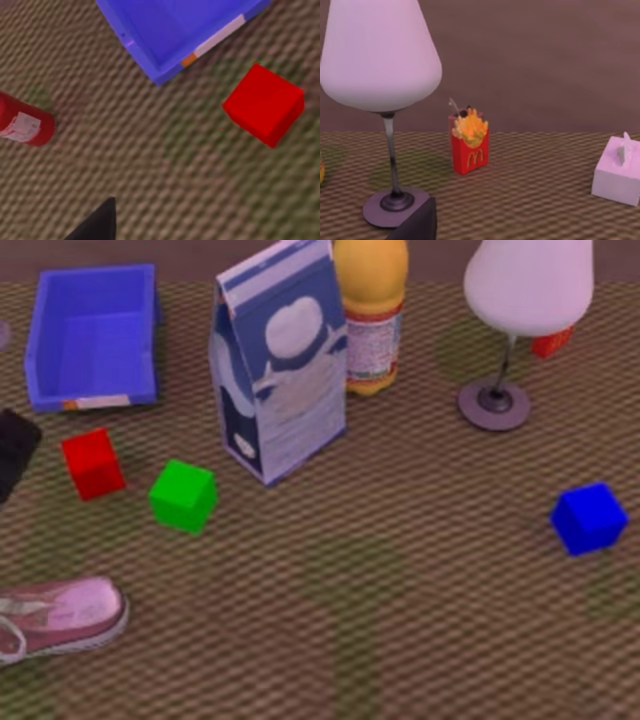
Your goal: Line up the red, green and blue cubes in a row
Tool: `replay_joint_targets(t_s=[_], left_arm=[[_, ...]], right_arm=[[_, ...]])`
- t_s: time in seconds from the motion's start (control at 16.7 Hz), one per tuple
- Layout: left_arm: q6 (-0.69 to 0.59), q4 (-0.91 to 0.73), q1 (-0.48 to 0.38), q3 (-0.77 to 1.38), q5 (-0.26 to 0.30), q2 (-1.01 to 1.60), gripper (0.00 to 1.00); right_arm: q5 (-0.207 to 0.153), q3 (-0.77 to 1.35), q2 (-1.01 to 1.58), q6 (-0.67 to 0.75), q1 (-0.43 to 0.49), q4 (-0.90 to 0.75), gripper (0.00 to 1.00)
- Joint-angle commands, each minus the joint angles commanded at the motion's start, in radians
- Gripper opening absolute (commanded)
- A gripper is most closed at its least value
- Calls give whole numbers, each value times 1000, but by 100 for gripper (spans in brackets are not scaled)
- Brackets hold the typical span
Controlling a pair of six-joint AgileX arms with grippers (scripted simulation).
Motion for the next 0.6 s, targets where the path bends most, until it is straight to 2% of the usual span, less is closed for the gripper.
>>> replay_joint_targets(t_s=[0.36, 0.6], left_arm=[[298, -342, -28, 519, 8, 634, 100], [441, -502, -36, 778, 9, 946, 100]], right_arm=[[0, 0, 0, 0, 0, 0, 100], [0, 0, 0, 0, 0, 0, 100]])
